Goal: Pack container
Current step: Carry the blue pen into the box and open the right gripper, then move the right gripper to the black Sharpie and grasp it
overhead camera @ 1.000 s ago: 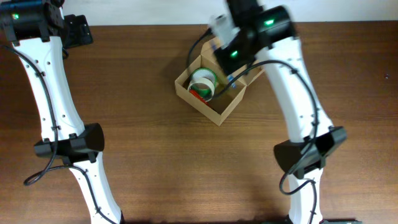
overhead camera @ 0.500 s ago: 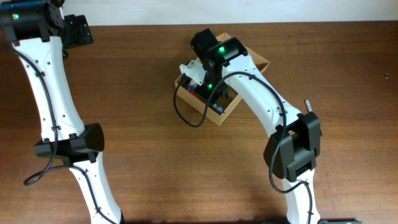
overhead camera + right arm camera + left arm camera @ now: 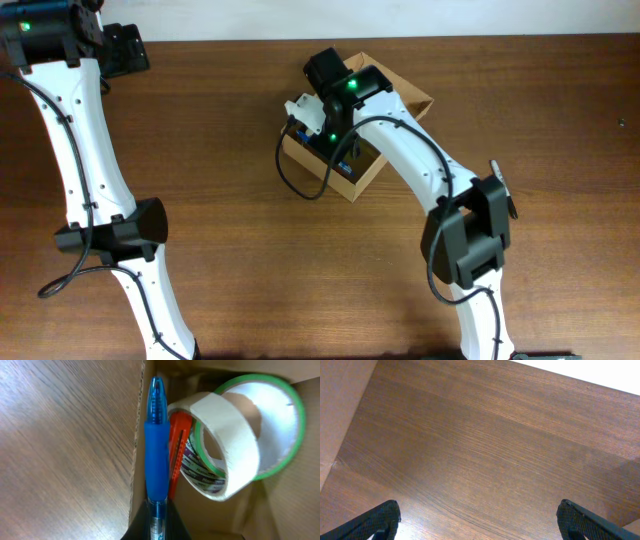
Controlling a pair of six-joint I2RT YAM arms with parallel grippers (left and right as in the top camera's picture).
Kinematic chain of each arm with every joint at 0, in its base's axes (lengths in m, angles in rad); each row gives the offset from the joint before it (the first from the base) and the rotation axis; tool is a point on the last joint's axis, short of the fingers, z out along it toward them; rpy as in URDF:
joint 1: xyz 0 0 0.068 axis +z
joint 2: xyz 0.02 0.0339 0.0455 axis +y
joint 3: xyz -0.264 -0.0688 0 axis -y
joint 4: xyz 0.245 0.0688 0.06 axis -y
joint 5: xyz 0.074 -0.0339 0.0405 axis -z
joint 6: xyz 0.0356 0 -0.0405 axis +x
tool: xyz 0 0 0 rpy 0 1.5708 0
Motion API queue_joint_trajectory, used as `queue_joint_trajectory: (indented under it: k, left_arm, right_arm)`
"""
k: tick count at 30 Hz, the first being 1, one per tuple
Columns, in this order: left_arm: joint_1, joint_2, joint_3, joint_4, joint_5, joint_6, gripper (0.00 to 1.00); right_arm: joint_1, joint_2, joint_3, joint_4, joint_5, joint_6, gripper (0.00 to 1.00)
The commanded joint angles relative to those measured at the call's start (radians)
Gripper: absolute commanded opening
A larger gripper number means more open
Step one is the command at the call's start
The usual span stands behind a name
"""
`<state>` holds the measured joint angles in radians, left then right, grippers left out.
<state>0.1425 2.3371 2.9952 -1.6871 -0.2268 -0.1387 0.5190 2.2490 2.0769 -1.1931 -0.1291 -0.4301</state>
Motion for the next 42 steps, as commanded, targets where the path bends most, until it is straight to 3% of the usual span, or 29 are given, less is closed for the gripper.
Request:
queue_joint_trajectory:
  k: [1, 7, 8, 12, 18, 21, 27, 34, 37, 42]
  left_arm:
    - [0.005, -0.020, -0.005, 0.000, 0.002, 0.009, 1.00]
    - [0.005, -0.020, -0.005, 0.000, 0.003, 0.009, 1.00]
    - [0.005, -0.020, -0.005, 0.000, 0.002, 0.009, 1.00]
    - [0.005, -0.020, -0.005, 0.000, 0.003, 0.009, 1.00]
    - [0.005, -0.020, -0.005, 0.000, 0.003, 0.009, 1.00]
    - [0.005, -0.020, -0.005, 0.000, 0.002, 0.009, 1.00]
    - [0.005, -0.020, -0.005, 0.000, 0.003, 0.009, 1.00]
    - [0.005, -0.020, -0.005, 0.000, 0.002, 0.009, 1.00]
    - [0.005, -0.020, -0.005, 0.000, 0.003, 0.009, 1.00]
    - [0.005, -0.020, -0.005, 0.000, 0.002, 0.009, 1.00]
  right_arm:
    - [0.002, 0.055, -0.009, 0.004, 0.010, -0.006, 0.04]
    - [0.002, 0.093, -0.009, 0.005, 0.014, 0.013, 0.06]
    - [0.000, 0.093, -0.008, 0.005, 0.024, 0.021, 0.23]
    - [-0.018, 0.064, 0.016, -0.022, 0.077, 0.054, 0.34]
    - [-0.076, -0.115, 0.044, -0.060, 0.134, 0.098, 0.43]
    - [-0.132, -0.292, 0.044, -0.059, 0.208, 0.134, 0.46]
    - [-0.328, -0.529, 0.022, -0.032, 0.241, 0.217, 0.52]
    - [-0.609, -0.608, -0.297, 0.068, 0.212, 0.316, 0.59]
    - [-0.684, -0.607, -0.542, 0.204, 0.223, 0.285, 0.66]
    - [-0.773, -0.563, -0.731, 0.352, 0.238, 0.213, 0.78]
